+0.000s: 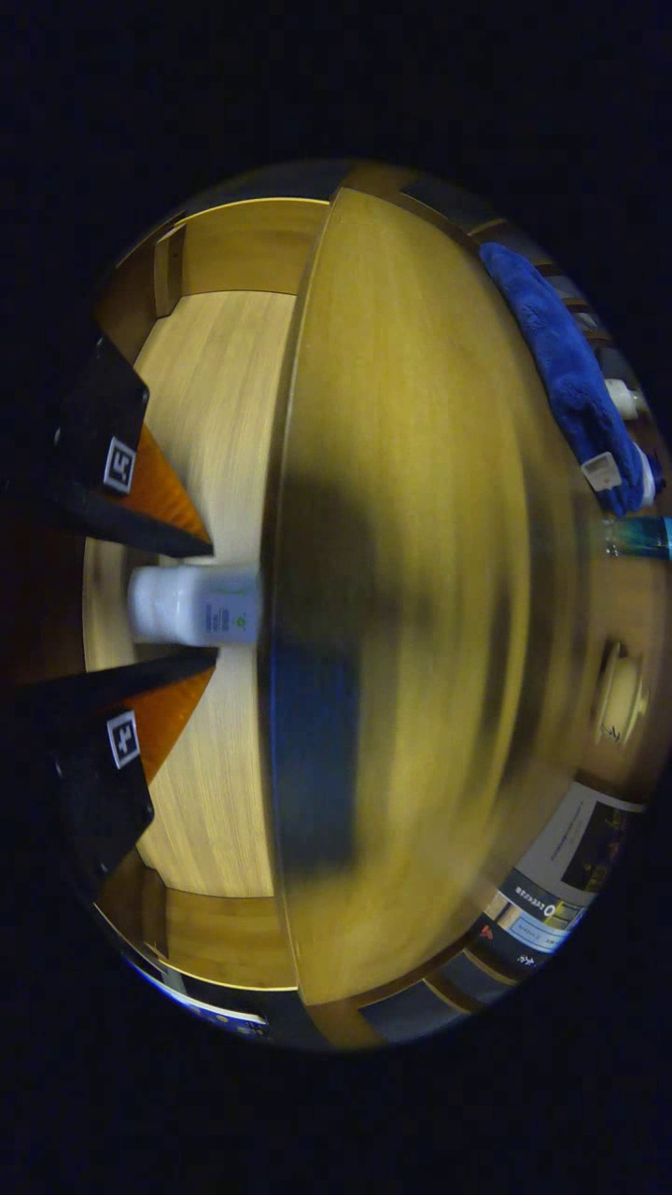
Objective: Pull open the drawer, take out the items inside it, and place them on the countertop above the cabinet.
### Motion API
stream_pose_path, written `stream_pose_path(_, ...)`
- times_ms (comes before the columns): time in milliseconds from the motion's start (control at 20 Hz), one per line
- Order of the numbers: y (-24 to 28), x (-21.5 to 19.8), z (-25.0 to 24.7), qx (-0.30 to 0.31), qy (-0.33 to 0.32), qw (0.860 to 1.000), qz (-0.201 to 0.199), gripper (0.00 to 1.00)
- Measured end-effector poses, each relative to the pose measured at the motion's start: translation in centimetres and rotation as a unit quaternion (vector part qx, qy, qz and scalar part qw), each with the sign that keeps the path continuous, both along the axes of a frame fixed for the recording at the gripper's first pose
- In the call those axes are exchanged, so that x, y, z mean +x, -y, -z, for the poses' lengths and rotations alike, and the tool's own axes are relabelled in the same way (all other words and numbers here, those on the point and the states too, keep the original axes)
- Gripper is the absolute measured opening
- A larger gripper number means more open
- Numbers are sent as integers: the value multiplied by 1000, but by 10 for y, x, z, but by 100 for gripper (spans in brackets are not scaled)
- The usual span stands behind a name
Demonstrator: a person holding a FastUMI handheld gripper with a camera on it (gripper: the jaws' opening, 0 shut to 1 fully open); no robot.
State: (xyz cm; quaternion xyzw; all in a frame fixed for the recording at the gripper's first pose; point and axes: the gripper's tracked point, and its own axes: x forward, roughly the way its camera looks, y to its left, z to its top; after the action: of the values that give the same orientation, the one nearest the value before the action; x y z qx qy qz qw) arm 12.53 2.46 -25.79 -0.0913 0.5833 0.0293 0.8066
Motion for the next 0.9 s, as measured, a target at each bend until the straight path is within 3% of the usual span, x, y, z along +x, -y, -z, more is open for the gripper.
stream_pose_path(350,-6,-7,-34,7,-1,1000,22,41)
stream_pose_path(700,-16,-12,-117,46,8,998,34,41)
stream_pose_path(750,-10,-23,-73,50,7,998,30,41)
stream_pose_path(800,-8,-16,-115,49,6,999,24,41)
stream_pose_path(900,-11,-16,-137,38,3,999,6,41)
